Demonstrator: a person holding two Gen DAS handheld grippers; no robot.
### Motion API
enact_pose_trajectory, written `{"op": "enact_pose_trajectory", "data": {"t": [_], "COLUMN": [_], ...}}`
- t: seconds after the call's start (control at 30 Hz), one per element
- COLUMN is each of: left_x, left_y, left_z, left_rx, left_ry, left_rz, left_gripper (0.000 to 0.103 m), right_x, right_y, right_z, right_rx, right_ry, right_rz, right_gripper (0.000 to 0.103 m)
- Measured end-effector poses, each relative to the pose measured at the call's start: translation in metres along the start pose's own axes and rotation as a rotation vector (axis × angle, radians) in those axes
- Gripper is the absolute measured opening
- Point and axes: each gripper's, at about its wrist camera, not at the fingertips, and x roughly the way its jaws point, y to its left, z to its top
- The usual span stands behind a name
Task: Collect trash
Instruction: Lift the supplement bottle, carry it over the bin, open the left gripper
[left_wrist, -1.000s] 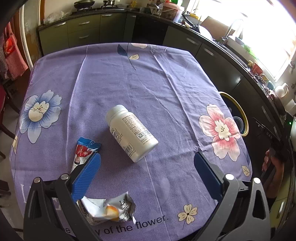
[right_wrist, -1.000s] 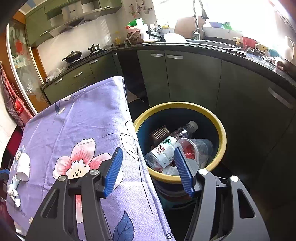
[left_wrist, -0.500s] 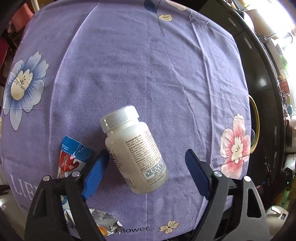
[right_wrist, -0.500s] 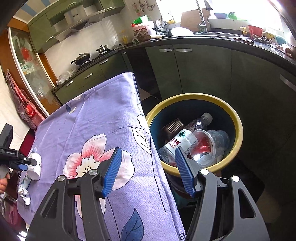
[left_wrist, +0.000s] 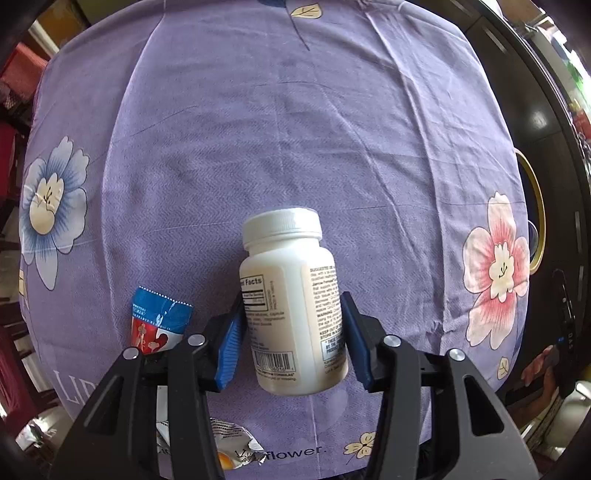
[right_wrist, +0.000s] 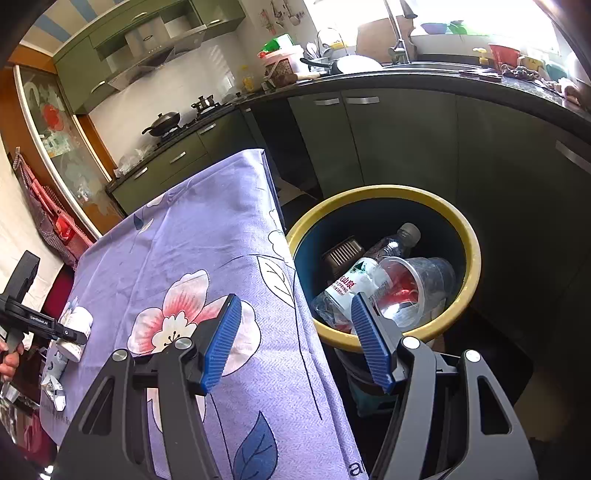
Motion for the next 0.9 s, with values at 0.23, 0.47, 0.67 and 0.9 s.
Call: {"op": "enact_pose_trajectory", "data": {"t": [0.23,0.47,0.67,0.9], "left_x": [-0.029,-0.046,-0.06,-0.053], "left_y": [-0.041,-0.086,-0.132,-0.245], "left_z": [-0.007,-0.009,-0.002,0.021], "left_rx": [0.148,0.263,0.376,0.563], "left_ry": [-0.052,-0.07,-0.096,-0.137], "left_rz": [0.022,0.003,-0.039,-0.111], "left_gripper": [0.045,0.045,0.045,0.045], "right_x": [-0.003,-0.008,-0.023,-0.053], "right_y": [0.0,-0.006,-0.021,-0.053], "right_z": [0.0,0.001,0.003,0.005], "right_rx": [-0.003,0.006,0.028,0.086], "right_ry": [-0.006,-0.014,-0.045,-0.102], "right_rz": [-0.001,-0.006,-0.03,-0.088], "right_gripper": [0.062,0.062,0.062,0.062]}}
